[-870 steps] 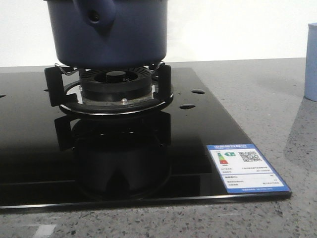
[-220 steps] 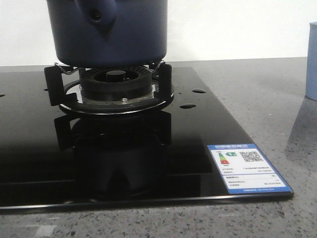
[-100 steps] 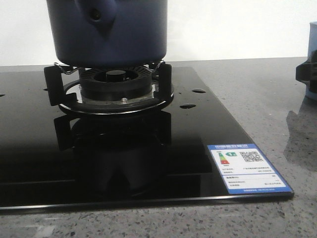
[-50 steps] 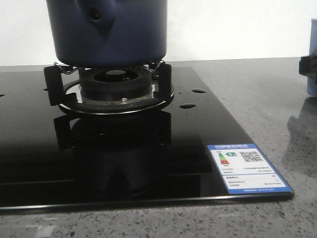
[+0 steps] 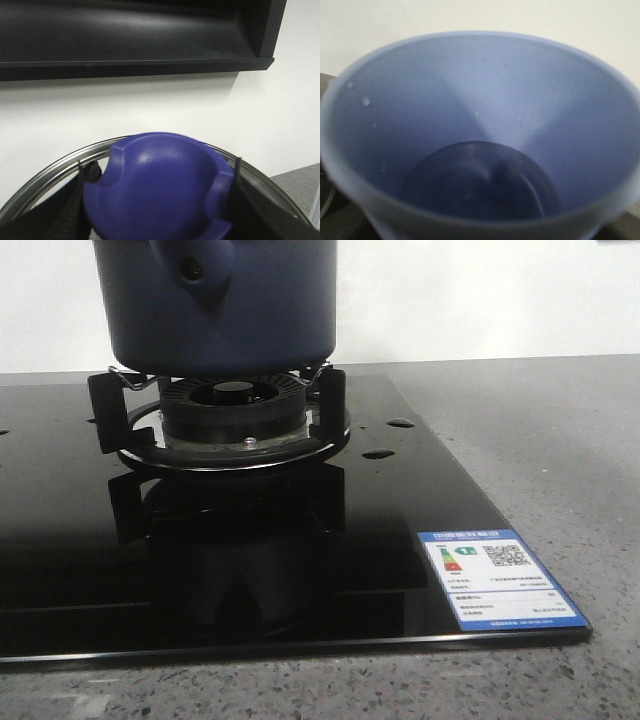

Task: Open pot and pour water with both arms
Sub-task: 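Lift the light blue cup with the right gripper toward the pot, then tilt the cup over the open pot with the right gripper to pour water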

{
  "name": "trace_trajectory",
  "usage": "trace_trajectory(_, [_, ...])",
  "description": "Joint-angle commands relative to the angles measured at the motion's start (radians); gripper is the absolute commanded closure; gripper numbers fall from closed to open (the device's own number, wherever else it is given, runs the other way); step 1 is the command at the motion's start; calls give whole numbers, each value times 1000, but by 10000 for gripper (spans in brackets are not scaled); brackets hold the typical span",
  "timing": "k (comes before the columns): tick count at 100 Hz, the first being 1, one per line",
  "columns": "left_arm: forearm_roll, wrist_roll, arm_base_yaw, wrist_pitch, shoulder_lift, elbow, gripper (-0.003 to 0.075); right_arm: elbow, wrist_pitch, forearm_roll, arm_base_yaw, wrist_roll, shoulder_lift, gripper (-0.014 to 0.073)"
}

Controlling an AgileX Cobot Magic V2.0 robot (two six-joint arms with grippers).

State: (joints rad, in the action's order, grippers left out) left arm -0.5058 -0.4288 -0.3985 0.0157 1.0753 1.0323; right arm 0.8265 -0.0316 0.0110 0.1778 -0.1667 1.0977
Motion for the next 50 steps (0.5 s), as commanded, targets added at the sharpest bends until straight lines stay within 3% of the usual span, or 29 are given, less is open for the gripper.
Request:
trace_trajectory(1, [8, 0, 6, 97, -26, 38, 363, 116, 21, 58, 46, -5, -9, 286])
trace_trajectory(50, [16, 0, 6, 97, -26, 38, 363, 475, -236, 426, 328, -7, 244, 286])
